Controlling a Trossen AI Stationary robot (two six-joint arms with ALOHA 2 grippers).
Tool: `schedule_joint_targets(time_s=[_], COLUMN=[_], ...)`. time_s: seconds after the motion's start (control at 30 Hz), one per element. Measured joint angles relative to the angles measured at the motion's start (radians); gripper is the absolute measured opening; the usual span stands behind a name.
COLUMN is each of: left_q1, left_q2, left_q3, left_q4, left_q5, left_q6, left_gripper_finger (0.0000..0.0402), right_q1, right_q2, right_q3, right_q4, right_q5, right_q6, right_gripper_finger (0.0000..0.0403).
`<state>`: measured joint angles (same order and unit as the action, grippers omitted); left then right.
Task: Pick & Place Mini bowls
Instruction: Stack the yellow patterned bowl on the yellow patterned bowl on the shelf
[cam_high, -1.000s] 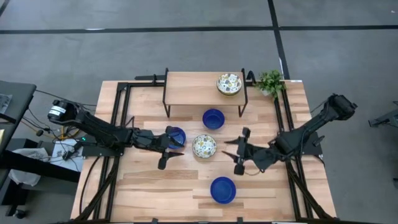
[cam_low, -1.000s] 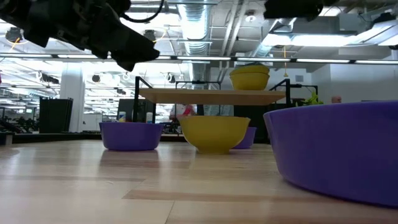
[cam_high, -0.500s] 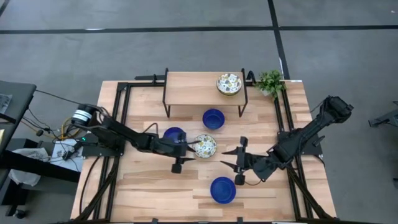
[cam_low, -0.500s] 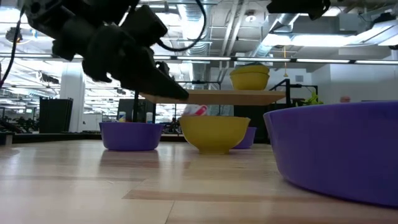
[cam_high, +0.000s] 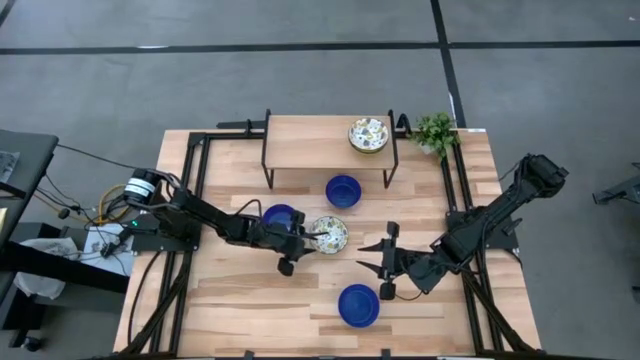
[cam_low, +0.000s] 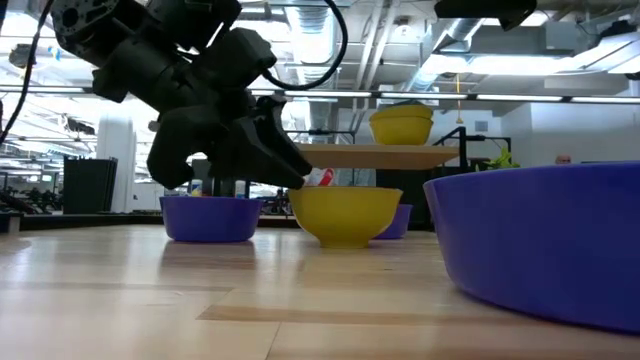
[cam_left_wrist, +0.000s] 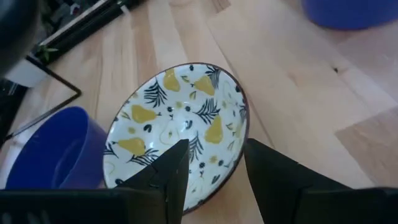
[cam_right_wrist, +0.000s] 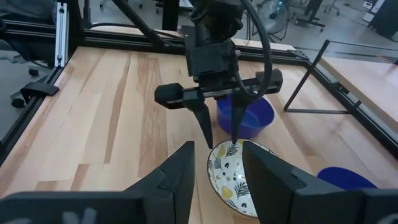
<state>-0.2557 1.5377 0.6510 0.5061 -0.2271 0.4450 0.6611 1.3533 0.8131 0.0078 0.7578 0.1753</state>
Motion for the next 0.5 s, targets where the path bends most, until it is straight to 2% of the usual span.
schedule_joint_targets(time_s=[0.2, 0.37, 0.5], left_q1=[-0.004, -0.013, -0.003], left_q2=[0.034, 0.063, 0.063], left_q3=[0.003, 0.035, 0.051], left_q4=[-0.005, -0.012, -0.017], left_q5=[0.006, -0.106, -0.117], left_q6=[0.029, 0.025, 0.030], left_gripper_finger=[0.0154, 0.0154, 0.0154], right_q1=[0.000, 0.000, 0.000], right_q2=[0.000, 0.000, 0.000], right_q3=[0.000, 0.000, 0.001], right_q4=[0.000, 0.000, 0.000], right_q5=[-0.002, -0.002, -0.002], right_q6=[0.000, 0.000, 0.000], right_gripper_finger=[0.0124, 0.0124, 0.0124])
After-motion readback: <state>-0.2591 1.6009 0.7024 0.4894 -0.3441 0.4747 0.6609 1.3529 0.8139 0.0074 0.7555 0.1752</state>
